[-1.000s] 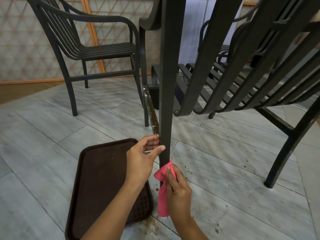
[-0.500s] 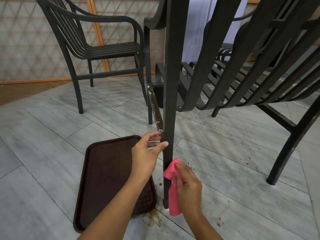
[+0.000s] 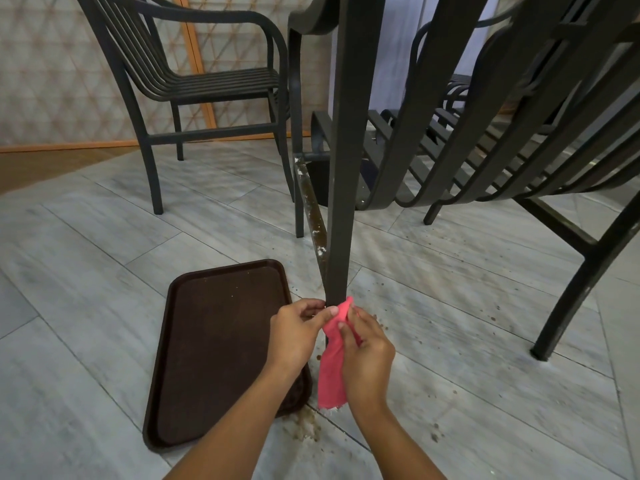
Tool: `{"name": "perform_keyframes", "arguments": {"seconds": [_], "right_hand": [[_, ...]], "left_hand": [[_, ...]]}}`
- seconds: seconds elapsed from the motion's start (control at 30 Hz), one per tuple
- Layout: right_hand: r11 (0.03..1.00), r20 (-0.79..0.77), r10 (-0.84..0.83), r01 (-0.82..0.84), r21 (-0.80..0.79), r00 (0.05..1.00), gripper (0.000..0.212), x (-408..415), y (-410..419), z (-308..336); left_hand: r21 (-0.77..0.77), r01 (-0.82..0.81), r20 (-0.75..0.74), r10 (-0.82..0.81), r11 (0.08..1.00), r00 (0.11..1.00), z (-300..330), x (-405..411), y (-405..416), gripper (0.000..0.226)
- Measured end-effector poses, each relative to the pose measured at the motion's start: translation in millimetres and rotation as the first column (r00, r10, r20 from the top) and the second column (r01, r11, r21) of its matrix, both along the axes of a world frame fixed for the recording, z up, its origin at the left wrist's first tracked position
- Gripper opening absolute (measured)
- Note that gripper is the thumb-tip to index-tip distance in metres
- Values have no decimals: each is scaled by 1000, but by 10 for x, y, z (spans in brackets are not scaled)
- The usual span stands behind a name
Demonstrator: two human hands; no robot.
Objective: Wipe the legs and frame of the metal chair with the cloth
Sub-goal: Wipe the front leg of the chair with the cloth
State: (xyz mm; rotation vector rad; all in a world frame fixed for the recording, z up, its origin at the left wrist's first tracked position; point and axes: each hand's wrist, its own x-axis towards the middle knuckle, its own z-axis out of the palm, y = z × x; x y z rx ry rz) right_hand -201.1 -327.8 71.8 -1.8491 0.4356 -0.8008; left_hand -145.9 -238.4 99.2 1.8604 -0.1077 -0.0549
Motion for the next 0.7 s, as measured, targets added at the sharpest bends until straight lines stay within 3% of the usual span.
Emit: {"name": "perform_keyframes", "arguments": {"seconds": [0.27,0.7], "right_hand": [[991,9,-55,56,-119,998,25,23,9,-98],[996,-147,-45,34,-78,988,24,-74,7,-361]], "left_hand": [[-53,3,12,-3,999,1000,-59,13,-1,18],[-70,13,34,-11,997,999,-73,18,1,13]]}}
